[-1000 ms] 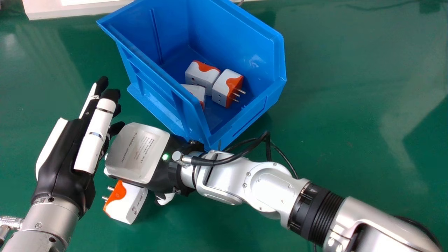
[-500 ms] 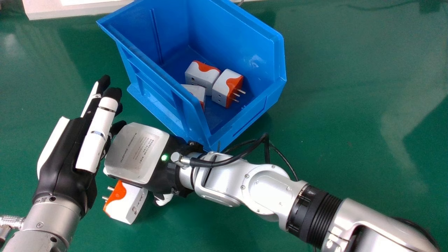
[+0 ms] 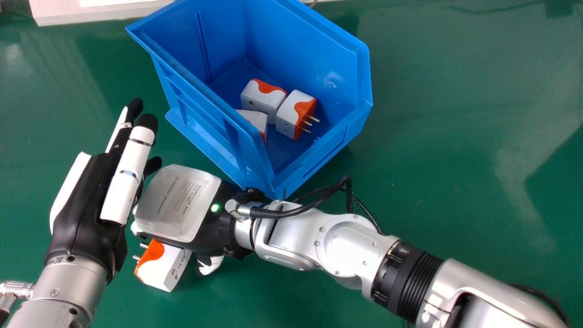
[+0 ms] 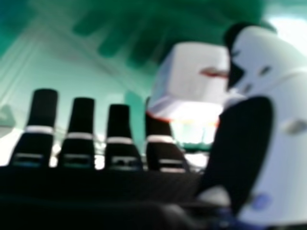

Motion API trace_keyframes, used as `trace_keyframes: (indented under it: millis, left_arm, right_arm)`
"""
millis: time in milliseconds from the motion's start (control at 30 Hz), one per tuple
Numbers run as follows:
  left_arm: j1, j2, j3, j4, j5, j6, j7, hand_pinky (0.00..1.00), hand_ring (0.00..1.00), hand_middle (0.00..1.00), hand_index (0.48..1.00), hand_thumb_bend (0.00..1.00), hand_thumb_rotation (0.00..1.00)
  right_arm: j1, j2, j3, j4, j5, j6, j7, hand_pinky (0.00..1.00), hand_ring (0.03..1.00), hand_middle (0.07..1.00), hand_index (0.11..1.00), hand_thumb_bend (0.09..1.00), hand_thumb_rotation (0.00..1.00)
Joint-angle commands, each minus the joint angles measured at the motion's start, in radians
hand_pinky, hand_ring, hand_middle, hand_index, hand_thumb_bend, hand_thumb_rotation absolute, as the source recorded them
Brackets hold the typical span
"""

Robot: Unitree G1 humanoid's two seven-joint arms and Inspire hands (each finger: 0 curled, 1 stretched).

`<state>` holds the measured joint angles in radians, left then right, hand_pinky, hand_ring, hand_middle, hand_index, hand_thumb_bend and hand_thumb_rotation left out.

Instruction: Pick all objects and put in blue box

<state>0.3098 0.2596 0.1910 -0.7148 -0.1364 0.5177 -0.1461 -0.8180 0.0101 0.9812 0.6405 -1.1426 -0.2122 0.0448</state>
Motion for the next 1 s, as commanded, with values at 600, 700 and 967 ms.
trace_keyframes:
  millis: [600,700,967]
  left_arm:
    - [0.023,-0.013,0.001,-0.035,0.011,-0.009,0.01,0.95,0.99,0.99,1.0,0.43,1.0]
    - [0.027,-0.014,0.0,-0.038,0.01,-0.009,0.01,0.95,0.99,0.99,1.0,0.43,1.0]
    - [0.034,-0.014,0.001,-0.071,0.002,0.011,0.01,0.95,0.99,0.99,1.0,0.42,1.0]
  right_arm:
    - [0.071,0.076,-0.074,0.003,0.096,0.06,-0.074,0.73,0.813,0.856,0.774,0.383,0.31]
    - [0.073,0.075,-0.075,0.001,0.098,0.057,-0.066,0.74,0.818,0.86,0.776,0.382,0.32]
    - [0.08,0.07,-0.068,-0.013,0.089,0.061,-0.054,0.74,0.823,0.861,0.777,0.384,0.31]
